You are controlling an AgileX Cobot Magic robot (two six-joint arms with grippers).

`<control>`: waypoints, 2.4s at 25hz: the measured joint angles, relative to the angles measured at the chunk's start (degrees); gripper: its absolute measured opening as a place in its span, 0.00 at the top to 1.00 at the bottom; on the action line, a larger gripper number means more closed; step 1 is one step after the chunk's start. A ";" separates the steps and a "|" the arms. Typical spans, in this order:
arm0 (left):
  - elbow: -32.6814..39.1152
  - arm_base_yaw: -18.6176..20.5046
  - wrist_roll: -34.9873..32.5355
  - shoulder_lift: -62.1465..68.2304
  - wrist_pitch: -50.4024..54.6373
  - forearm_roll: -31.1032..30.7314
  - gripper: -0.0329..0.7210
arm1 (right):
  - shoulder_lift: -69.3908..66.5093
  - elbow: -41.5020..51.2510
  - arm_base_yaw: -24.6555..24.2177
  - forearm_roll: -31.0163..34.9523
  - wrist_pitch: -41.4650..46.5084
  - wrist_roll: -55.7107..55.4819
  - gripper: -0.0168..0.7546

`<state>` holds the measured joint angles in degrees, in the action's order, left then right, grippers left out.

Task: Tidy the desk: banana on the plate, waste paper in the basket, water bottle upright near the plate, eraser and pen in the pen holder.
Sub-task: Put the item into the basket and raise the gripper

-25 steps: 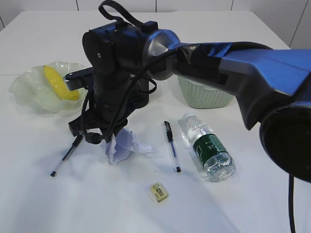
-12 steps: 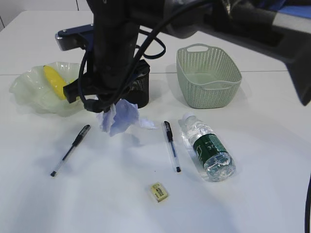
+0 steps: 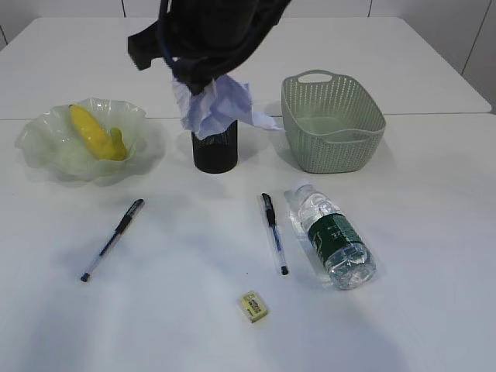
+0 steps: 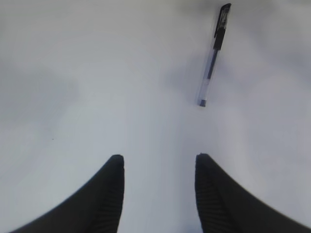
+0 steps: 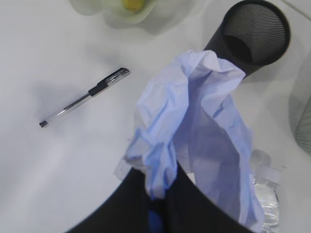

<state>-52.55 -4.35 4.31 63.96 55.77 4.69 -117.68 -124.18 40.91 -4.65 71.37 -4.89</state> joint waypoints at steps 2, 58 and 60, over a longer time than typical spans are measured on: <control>0.00 0.00 0.00 0.00 0.00 0.00 0.51 | 0.81 0.00 -1.57 -0.24 0.04 0.20 0.97; 0.09 0.00 -0.04 0.00 -2.38 3.04 0.52 | -13.50 -12.57 -27.45 7.37 -0.45 2.53 0.43; 0.09 0.00 -0.04 0.00 -2.38 3.04 0.52 | -12.67 -12.57 -27.45 7.72 0.02 2.48 0.43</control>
<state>-52.46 -4.35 4.27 63.96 53.39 7.73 -130.35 -136.75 13.47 3.07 71.39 -2.41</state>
